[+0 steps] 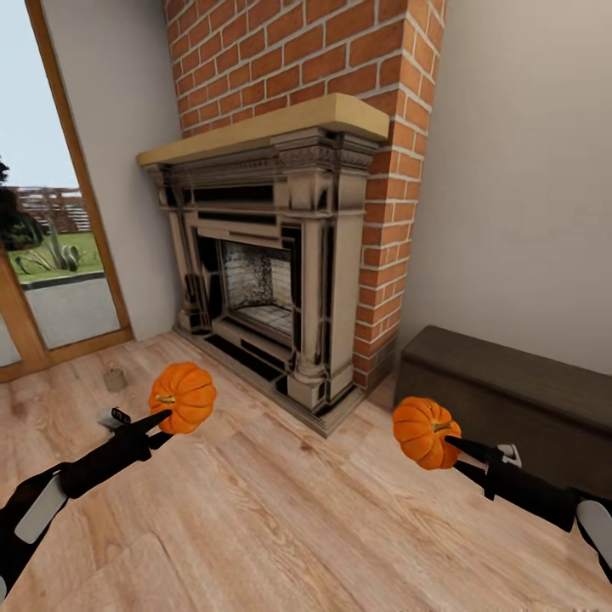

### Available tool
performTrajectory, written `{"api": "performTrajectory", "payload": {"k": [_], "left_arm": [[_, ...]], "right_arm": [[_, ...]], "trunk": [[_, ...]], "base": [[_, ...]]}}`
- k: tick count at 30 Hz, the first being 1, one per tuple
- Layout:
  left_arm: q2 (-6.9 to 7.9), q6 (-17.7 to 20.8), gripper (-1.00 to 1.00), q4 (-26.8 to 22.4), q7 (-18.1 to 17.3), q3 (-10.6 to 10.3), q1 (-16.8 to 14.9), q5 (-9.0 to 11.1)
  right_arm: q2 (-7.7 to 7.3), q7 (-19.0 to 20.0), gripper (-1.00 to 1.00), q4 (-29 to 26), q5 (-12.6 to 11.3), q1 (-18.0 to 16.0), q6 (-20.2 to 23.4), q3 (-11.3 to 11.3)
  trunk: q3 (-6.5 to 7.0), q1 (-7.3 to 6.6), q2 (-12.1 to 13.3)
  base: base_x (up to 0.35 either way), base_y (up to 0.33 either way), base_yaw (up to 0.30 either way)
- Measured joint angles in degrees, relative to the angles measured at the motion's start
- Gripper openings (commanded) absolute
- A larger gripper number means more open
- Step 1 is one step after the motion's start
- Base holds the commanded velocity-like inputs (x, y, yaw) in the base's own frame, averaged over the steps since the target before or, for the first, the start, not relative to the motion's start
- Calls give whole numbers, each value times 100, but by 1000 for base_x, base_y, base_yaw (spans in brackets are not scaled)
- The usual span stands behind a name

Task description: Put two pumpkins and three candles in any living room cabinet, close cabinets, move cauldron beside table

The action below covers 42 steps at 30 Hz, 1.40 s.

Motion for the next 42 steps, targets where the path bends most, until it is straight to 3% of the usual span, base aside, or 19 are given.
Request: {"api": "performTrajectory", "payload": {"k": [20, 42], "left_arm": [[0, -4, -100, 2, 9, -2, 1, -9], [1, -10, -100, 2, 10, -6, 2, -24]], "right_arm": [[-1, -1, -100, 123, 9, 0, -8, -1], [2, -9, -100, 173, 61, 1, -29, 1]], "trunk": [[132, 0, 0], [278, 0, 1]], "base": [[0, -46, -227], [0, -230, -227]]}}
